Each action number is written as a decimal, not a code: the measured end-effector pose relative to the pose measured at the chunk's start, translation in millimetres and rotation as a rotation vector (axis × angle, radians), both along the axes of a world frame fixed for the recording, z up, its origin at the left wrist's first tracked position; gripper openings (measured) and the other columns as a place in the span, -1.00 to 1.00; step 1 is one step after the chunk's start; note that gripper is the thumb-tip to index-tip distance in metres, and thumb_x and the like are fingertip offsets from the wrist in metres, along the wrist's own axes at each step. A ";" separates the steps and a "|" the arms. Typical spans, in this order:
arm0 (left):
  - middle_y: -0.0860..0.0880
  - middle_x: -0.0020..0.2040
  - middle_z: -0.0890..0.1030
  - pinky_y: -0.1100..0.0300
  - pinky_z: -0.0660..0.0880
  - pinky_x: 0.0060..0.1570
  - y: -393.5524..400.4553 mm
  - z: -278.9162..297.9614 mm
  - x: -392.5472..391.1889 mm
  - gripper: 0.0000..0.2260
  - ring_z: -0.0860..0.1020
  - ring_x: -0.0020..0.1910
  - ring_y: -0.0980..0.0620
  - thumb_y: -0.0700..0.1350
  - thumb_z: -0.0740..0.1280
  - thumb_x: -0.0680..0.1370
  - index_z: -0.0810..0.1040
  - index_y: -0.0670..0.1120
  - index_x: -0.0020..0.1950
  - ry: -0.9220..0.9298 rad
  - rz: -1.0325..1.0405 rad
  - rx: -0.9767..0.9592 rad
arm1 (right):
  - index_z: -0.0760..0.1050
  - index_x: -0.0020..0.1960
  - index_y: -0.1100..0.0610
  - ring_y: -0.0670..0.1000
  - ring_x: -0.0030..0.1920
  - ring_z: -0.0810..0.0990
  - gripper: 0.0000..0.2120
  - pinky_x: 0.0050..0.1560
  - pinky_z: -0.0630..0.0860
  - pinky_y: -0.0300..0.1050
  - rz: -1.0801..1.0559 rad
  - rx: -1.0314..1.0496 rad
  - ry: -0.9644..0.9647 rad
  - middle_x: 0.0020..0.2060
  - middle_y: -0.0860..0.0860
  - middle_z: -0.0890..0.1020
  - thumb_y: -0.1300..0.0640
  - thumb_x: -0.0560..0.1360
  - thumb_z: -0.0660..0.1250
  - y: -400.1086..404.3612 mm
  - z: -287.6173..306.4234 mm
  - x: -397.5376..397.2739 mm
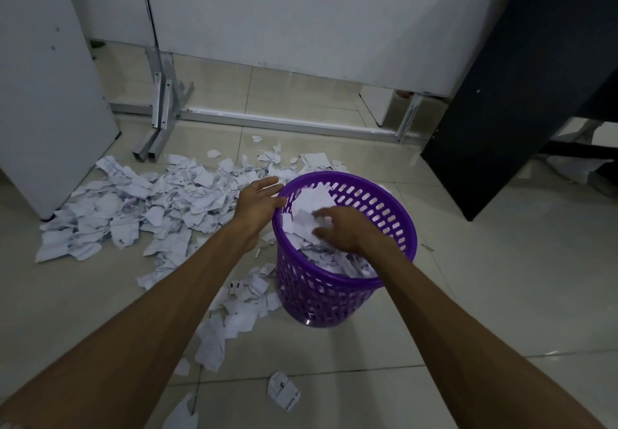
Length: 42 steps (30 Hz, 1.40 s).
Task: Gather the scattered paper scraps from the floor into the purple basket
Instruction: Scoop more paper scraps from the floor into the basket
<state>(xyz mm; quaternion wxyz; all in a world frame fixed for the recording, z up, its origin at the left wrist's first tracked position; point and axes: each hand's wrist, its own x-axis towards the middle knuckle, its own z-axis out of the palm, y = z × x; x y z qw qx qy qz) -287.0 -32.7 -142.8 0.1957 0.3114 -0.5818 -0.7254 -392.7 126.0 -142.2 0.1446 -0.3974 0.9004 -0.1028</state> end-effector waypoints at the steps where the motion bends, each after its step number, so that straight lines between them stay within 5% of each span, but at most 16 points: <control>1: -0.04 0.20 0.61 0.30 0.59 -0.27 -0.9 -0.7 0.3 -0.55 0.61 0.01 0.06 -0.40 0.39 0.45 0.51 -0.11 0.30 -0.001 -0.006 0.004 | 0.42 0.43 0.00 0.11 0.34 0.47 -0.57 0.35 0.41 0.07 0.005 0.069 -0.009 0.39 0.07 0.49 -0.05 0.59 0.29 -0.5 -3.4 1.0; 5: -0.04 0.17 0.61 0.20 0.62 -0.13 -0.8 -1.5 3.2 -0.59 0.62 -0.01 0.04 -0.33 0.40 0.48 0.50 -0.10 0.30 -0.033 0.003 0.013 | 0.49 0.37 0.03 0.16 0.31 0.47 -0.63 0.32 0.43 0.06 -0.027 -0.024 0.154 0.35 0.15 0.48 -0.04 0.60 0.28 1.2 5.9 6.6; 12: -0.07 0.07 0.62 0.07 0.57 0.07 -17.4 -11.1 48.9 -0.71 0.61 0.03 -0.03 -0.11 0.39 0.54 0.52 -0.05 0.25 -0.147 0.041 -0.023 | 0.50 0.25 0.08 -0.08 0.00 0.50 -0.78 -0.08 0.48 -0.31 0.028 -0.626 0.303 0.23 0.06 0.45 0.11 0.61 0.26 -29.0 41.5 58.3; 19: -0.02 -0.07 0.62 0.13 0.54 -0.04 -43.0 -48.6 127.6 -0.73 0.59 -0.08 0.02 -0.13 0.36 0.55 0.53 -0.06 0.26 -0.317 0.028 -0.077 | 0.48 0.25 0.07 -0.05 0.18 0.47 -0.76 0.12 0.45 -0.25 0.284 -0.619 0.108 0.23 0.03 0.42 0.14 0.59 0.28 -60.3 -13.8 142.3; 23: -0.06 0.21 0.58 0.13 0.47 0.04 -42.9 -84.8 167.0 -0.62 0.55 0.10 -0.01 -0.08 0.40 0.52 0.48 -0.04 0.33 -0.383 0.005 -0.173 | 0.33 0.45 0.02 0.03 0.40 0.35 -0.58 0.38 0.37 -0.06 0.242 -0.380 -0.058 0.44 0.04 0.31 -0.05 0.62 0.23 -38.9 -85.9 175.0; 28: -0.04 0.48 0.34 0.17 0.32 0.23 -17.8 -136.7 213.1 -0.27 0.35 0.36 0.05 0.13 0.49 0.42 0.28 -0.02 0.49 -0.451 -0.158 -0.430 | -0.16 0.61 -0.05 0.00 0.59 -0.16 -0.21 0.50 -0.08 -0.15 0.099 -0.134 -0.116 0.60 0.01 -0.19 -0.33 0.56 0.11 22.6 -168.4 201.2; 31: -0.02 0.60 -0.09 0.02 0.07 0.49 -14.0 -161.4 235.3 0.15 -0.04 0.56 0.00 0.39 0.47 0.22 -0.06 0.00 0.60 -0.571 -0.461 -0.645 | -0.37 0.57 -0.11 0.01 0.57 -0.32 -0.14 0.57 -0.12 -0.03 0.017 -0.097 -0.114 0.55 0.00 -0.36 -0.45 0.51 0.01 46.9 -201.7 219.4; 35: -0.11 0.47 -0.52 -0.01 -0.27 0.49 -19.2 -187.9 250.4 0.39 -0.48 0.46 -0.08 0.58 0.32 0.09 -0.47 -0.09 0.49 -0.712 -0.723 -0.977 | -0.31 0.59 -0.06 0.04 0.57 -0.33 -0.19 0.57 -0.14 0.04 -0.014 -0.155 -0.004 0.57 0.02 -0.33 -0.42 0.55 -0.03 47.7 -224.2 232.5; 42: -0.17 0.38 -0.63 -0.20 -0.27 0.48 -38.5 -189.8 241.9 0.36 -0.56 0.41 -0.15 0.61 0.24 0.11 -0.50 -0.11 0.46 -0.762 -0.742 -1.125 | -0.28 0.60 -0.03 0.04 0.57 -0.30 -0.16 0.56 -0.13 0.04 -0.050 -0.270 -0.004 0.58 0.08 -0.29 -0.42 0.54 0.00 -12.0 -224.0 221.7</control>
